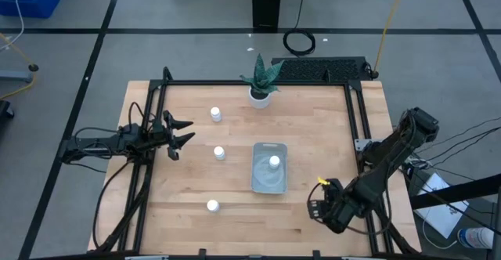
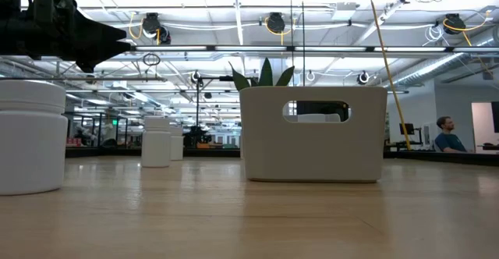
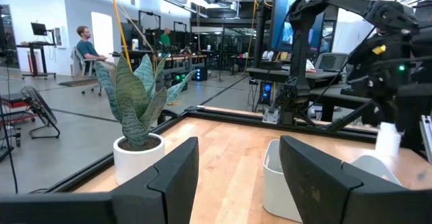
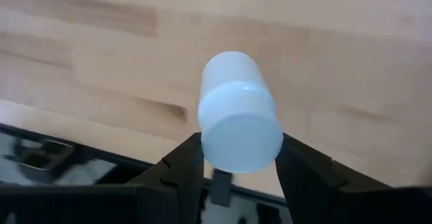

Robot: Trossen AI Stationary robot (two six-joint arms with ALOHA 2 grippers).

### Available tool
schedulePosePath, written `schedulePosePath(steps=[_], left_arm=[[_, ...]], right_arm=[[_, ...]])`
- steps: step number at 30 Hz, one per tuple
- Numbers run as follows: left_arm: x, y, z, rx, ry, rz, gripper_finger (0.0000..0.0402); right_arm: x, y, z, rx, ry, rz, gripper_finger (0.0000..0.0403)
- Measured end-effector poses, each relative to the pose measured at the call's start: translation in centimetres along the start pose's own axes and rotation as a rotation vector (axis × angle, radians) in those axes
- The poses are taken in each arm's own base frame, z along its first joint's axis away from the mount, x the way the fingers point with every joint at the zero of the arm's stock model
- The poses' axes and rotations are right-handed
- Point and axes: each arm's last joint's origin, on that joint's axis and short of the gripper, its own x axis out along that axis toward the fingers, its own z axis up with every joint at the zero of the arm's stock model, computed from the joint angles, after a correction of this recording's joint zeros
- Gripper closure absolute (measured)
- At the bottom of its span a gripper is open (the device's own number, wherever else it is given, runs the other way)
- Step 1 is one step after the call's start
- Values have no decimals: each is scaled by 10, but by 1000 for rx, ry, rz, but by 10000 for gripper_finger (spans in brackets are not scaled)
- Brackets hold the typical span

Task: Pick and place pill bottles into a basket
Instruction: Put the white pill bottle into the gray bin

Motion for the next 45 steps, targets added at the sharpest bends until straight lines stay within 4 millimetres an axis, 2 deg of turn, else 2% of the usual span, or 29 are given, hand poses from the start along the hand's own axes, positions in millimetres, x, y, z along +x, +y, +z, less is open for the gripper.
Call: schedulePosePath(steps=[6, 15, 22, 27, 38, 45], left_arm=[[0, 0, 0, 0, -1, 0, 190], [0, 0, 0, 0, -1, 0, 190], [0, 0, 0, 0, 0, 0, 190], [0, 0, 0, 0, 0, 0, 190], [0, 0, 0, 0, 0, 0, 190], [0, 0, 0, 0, 0, 0, 190]], right_arm=[[-21, 2, 16, -15, -80, 116, 254], [-58, 2, 44, -34, -305, 372, 251], [-81, 4, 69, -79, -481, 493, 248], [-97, 15, 84, -138, -605, 597, 253], [-147, 58, 120, -314, -882, 919, 254], [-170, 68, 148, -399, -989, 963, 254]])
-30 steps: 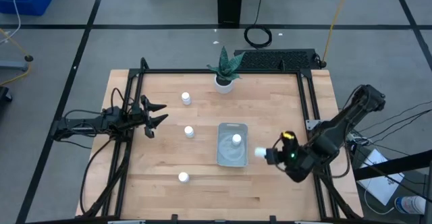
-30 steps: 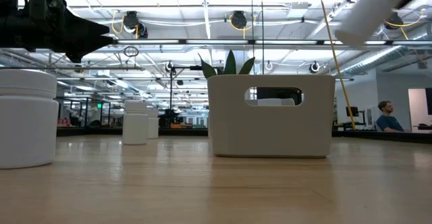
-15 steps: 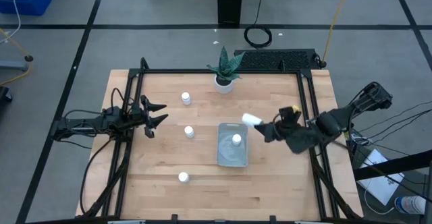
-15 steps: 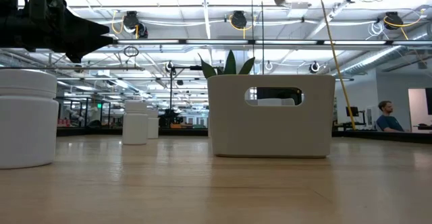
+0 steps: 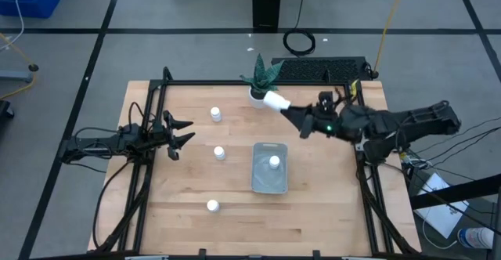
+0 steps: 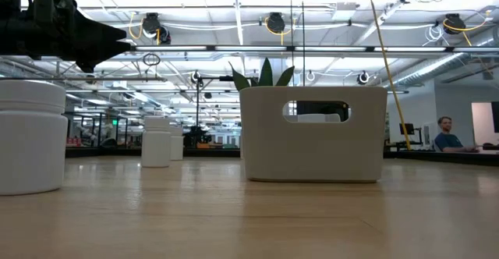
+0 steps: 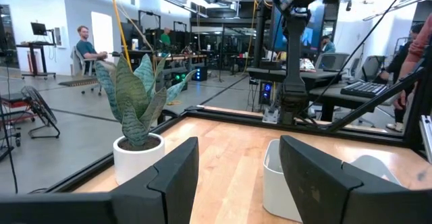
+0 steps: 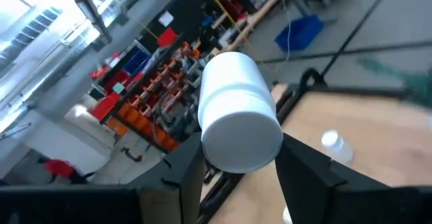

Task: Pick and place pill bottles into a basket
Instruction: Put the white pill bottle into the gray bin

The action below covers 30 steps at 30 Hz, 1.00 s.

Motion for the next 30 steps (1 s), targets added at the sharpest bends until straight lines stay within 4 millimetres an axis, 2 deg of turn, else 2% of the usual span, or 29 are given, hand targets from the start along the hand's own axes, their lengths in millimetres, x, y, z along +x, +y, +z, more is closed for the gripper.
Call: schedulePosePath(steps=[6, 9, 16, 23, 26, 30], left_arm=[[0, 0, 0, 0, 0, 0, 190], [0, 0, 0, 0, 0, 0, 190], [0, 0, 0, 0, 0, 0, 190], [0, 0, 0, 0, 0, 0, 190], [0, 0, 0, 0, 0, 0, 190], [0, 0, 0, 0, 0, 0, 190]], right_arm=[[17, 14, 37, -111, 8, 20, 254], [29, 22, 48, -160, 114, -15, 255], [68, 38, 56, -211, 424, -90, 255], [109, 39, 50, -201, 701, -99, 255], [118, 26, 37, -211, 846, -198, 255], [126, 0, 9, -228, 1083, -412, 255]])
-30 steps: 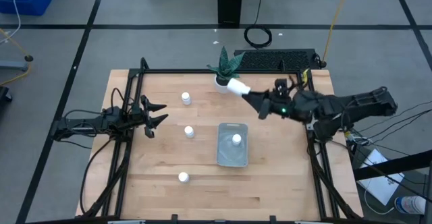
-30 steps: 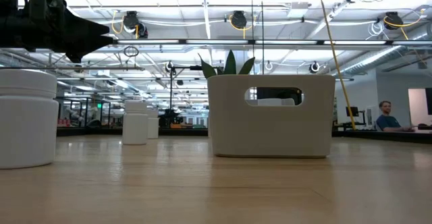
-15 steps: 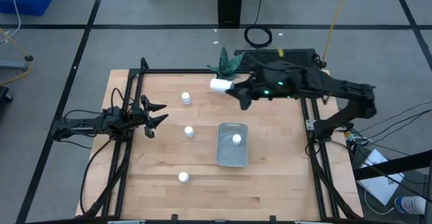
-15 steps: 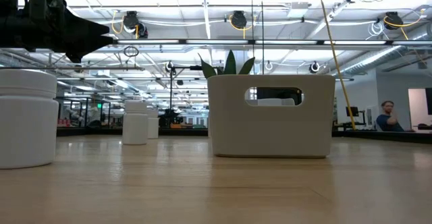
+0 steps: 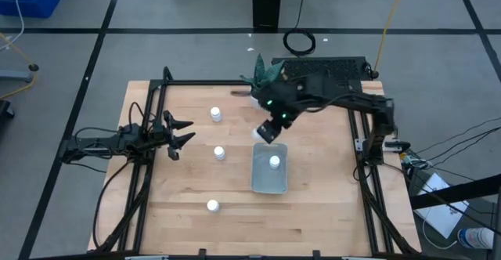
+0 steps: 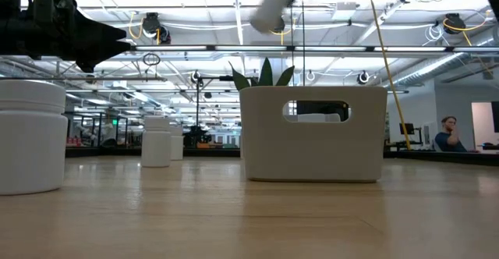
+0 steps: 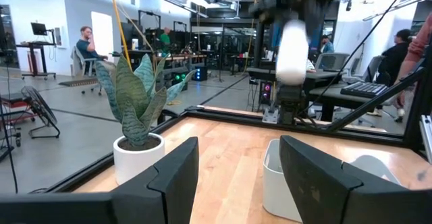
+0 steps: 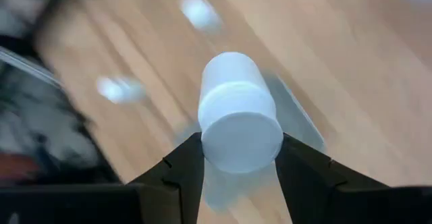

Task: Pick and place pill bottles into a basket
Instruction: Put the white pill bottle into the gray bin

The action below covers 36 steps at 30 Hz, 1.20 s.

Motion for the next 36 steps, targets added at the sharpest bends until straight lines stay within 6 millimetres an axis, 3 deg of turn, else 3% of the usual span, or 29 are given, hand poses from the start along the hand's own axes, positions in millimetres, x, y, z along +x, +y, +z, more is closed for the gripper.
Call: schedulePosePath(steps=[5, 12, 36], left_arm=[[0, 0, 0, 0, 0, 0, 190], [0, 0, 0, 0, 0, 0, 190], [0, 0, 0, 0, 0, 0, 190]], right_arm=[[36, 6, 2, -46, 118, -63, 251], [70, 12, 1, -67, 214, -118, 255], [148, -9, -9, -98, 337, -157, 255]])
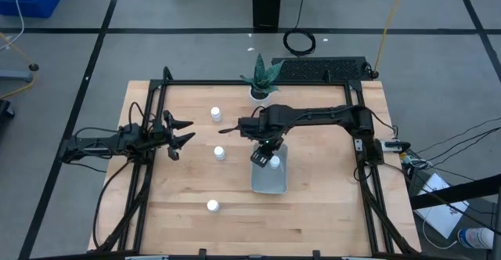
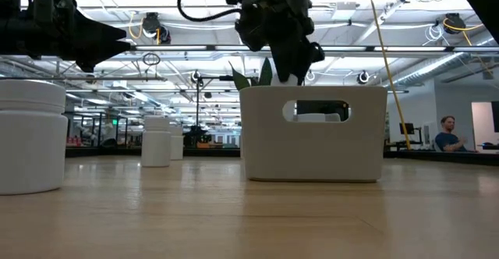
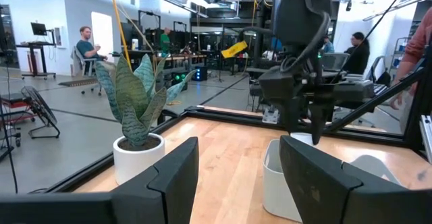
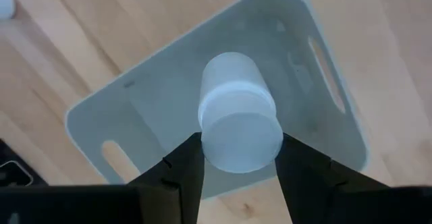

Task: Pick and place pill bottles into a basket
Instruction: Put the white pill bottle into the gray bin

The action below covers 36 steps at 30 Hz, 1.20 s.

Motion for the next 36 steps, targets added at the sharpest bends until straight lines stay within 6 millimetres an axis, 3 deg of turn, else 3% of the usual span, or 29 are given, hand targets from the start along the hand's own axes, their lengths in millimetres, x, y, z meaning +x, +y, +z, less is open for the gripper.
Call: schedulePosePath(steps=[16, 36], left_arm=[[0, 0, 0, 0, 0, 0, 190], [0, 0, 0, 0, 0, 0, 190]], right_arm=[[41, -13, 2, 33, 29, 0, 252], [41, -11, 6, 30, -1, 45, 242]])
